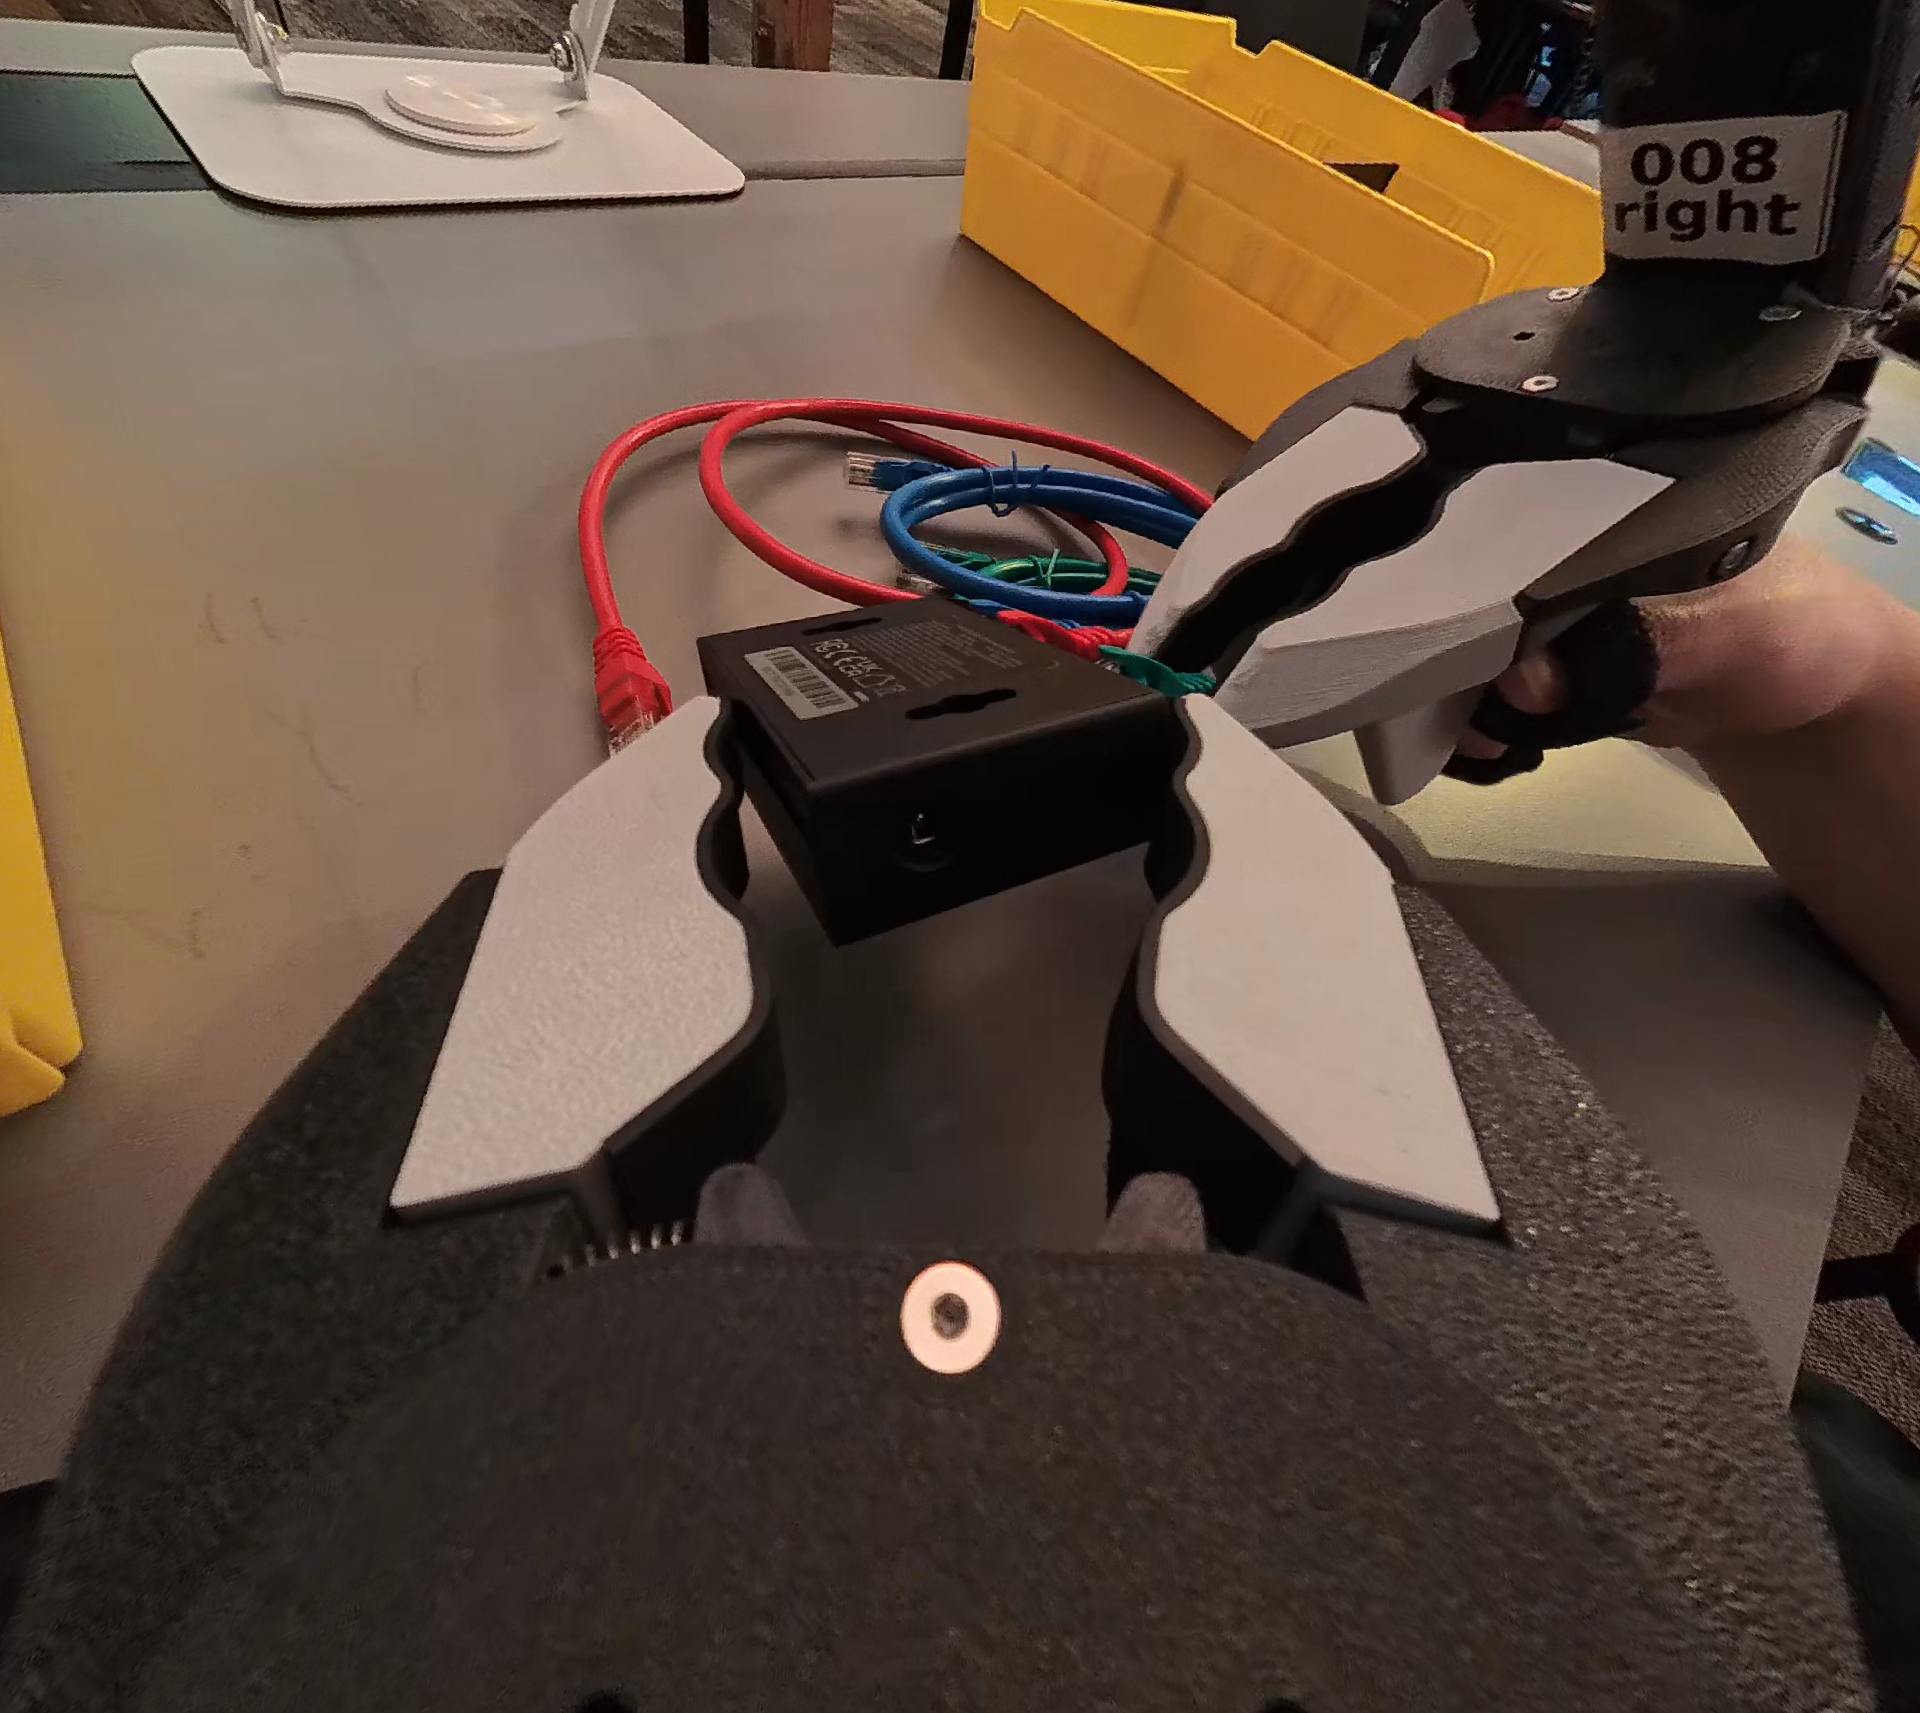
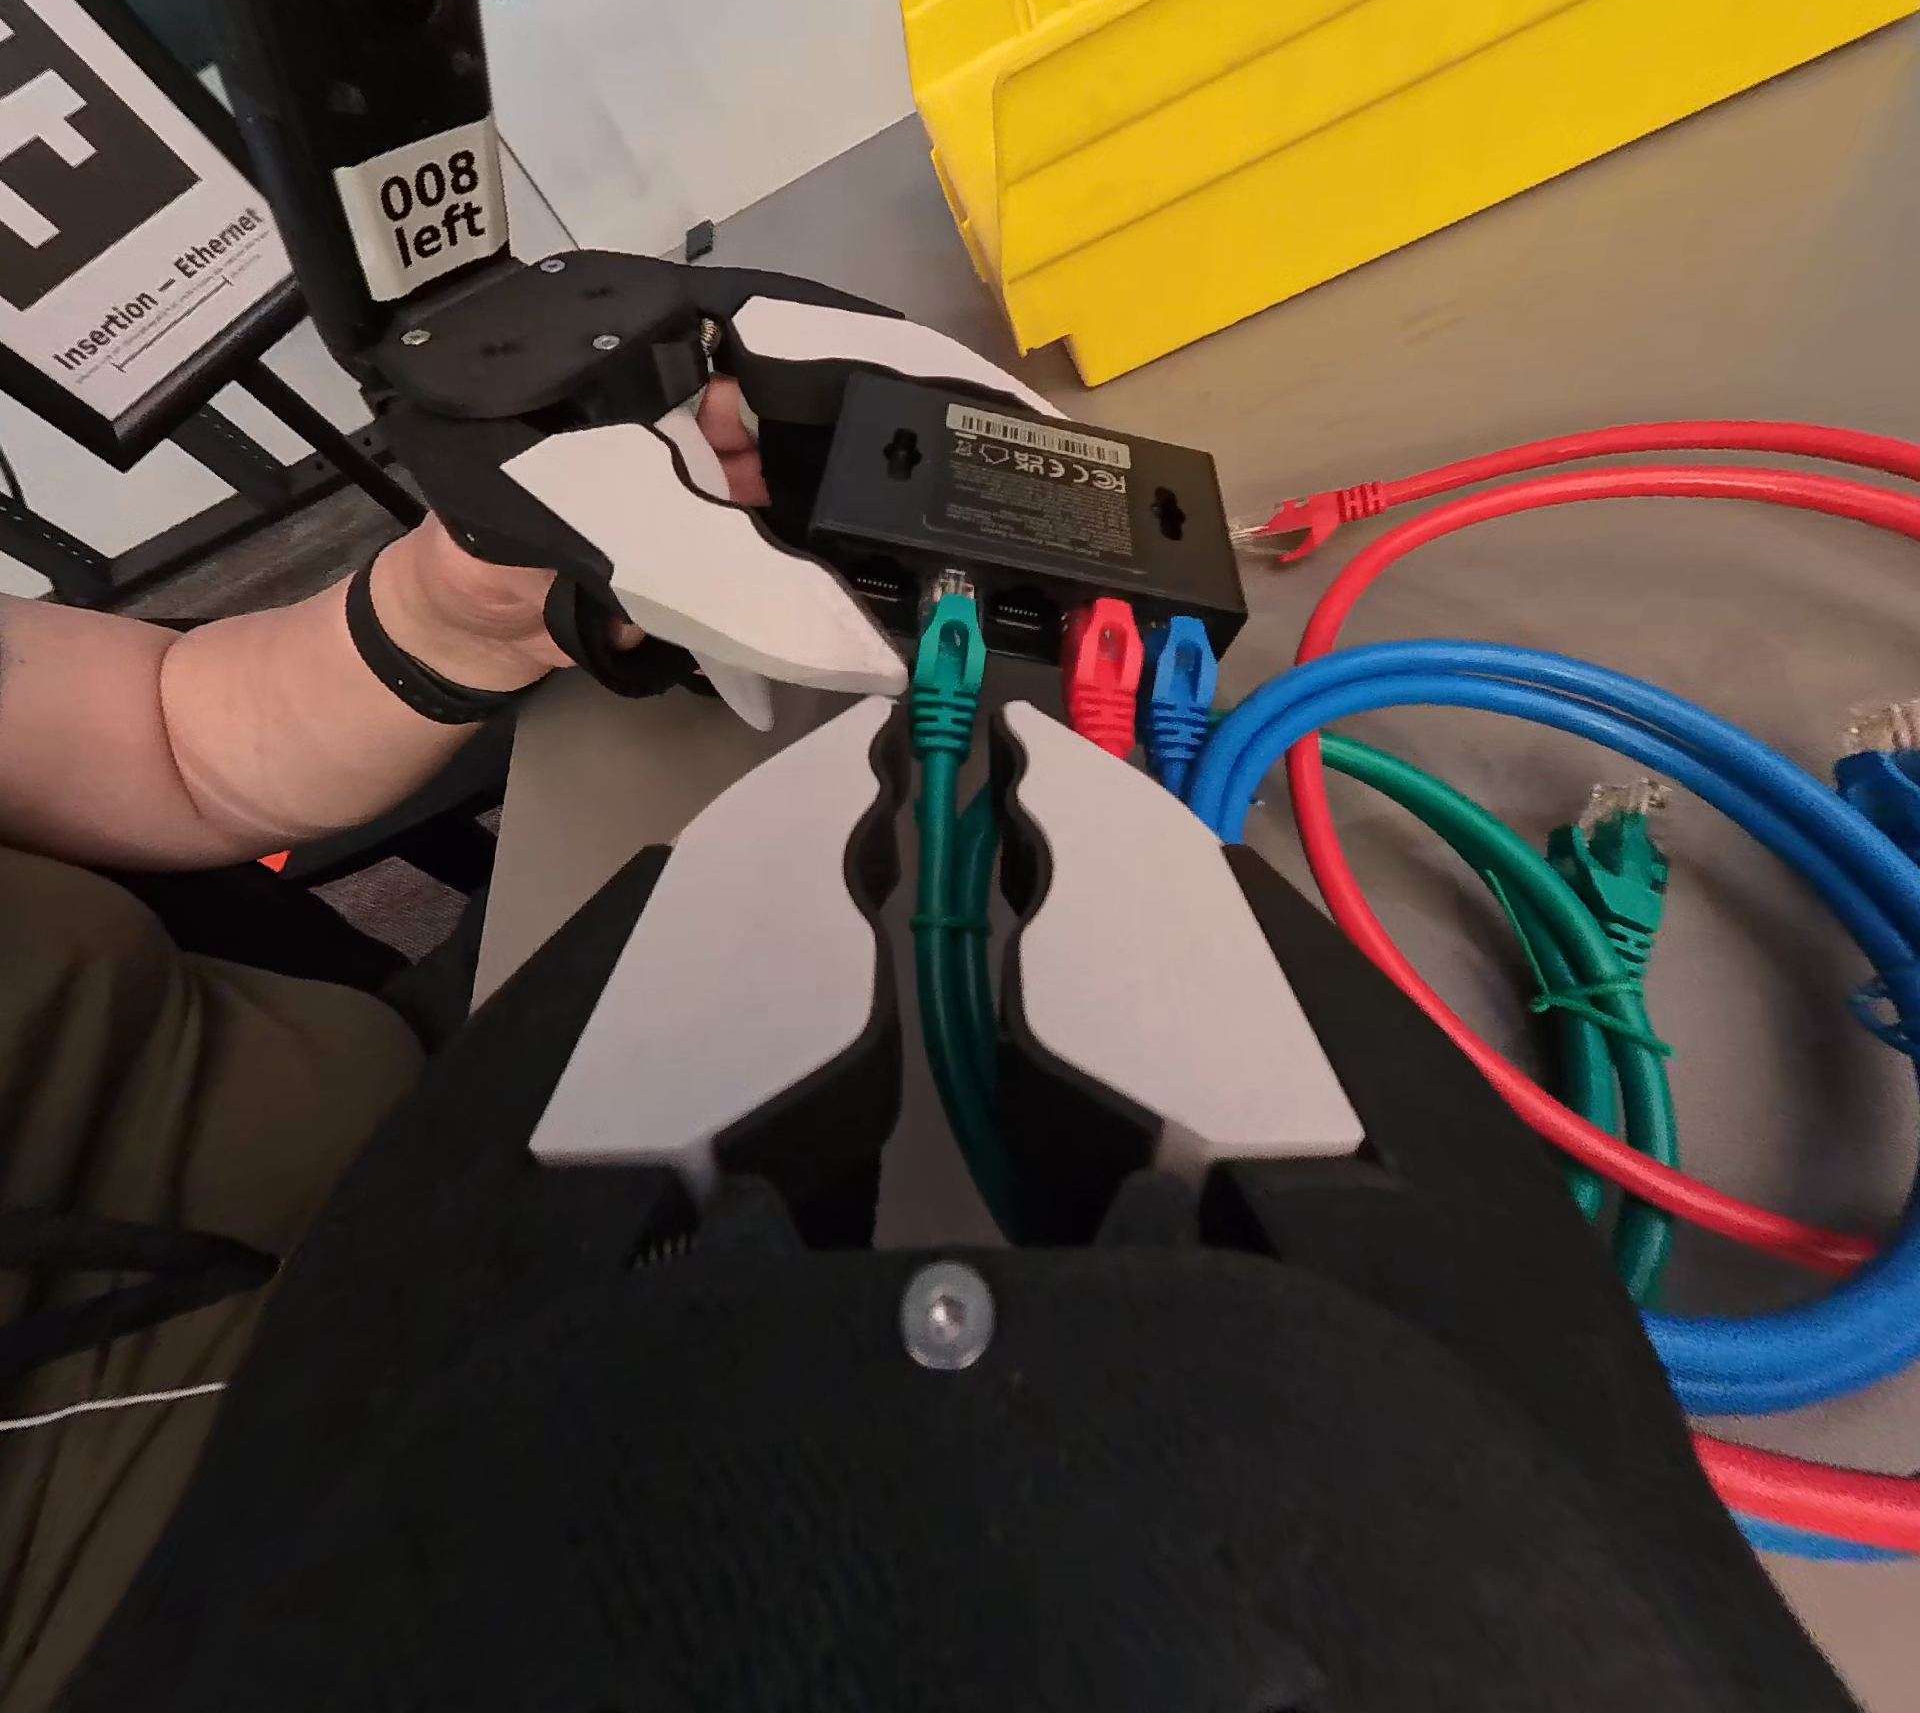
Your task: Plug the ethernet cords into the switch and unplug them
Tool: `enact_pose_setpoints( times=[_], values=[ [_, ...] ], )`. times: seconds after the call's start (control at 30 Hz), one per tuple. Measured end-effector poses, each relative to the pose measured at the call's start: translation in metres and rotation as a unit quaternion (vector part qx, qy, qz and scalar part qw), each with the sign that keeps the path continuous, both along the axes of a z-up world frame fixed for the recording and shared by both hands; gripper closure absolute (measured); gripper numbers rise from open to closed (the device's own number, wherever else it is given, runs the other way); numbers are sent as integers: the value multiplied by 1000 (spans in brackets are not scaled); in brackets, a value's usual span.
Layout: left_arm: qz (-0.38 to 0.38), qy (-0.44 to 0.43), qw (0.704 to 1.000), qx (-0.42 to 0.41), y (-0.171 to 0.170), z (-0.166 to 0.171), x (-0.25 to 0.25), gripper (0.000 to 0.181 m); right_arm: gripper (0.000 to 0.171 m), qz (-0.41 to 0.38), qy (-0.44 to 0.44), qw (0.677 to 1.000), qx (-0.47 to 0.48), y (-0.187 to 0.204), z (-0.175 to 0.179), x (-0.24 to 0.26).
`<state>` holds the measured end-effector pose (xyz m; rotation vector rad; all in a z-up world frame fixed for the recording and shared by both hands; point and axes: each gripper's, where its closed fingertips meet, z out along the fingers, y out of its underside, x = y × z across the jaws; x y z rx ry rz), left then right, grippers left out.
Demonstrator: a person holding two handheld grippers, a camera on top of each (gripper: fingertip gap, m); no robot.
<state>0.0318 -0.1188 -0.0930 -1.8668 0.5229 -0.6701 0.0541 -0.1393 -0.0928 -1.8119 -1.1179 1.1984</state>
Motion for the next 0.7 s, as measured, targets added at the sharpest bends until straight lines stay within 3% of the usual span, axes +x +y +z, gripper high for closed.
enact_pose_setpoints(
  times=[0.7],
  values=[
    [6, -1, 1000, -4, 2, -1, -2, 106, 156, -3, 2, 1000, -4, 1, -3, -3]
  ],
)
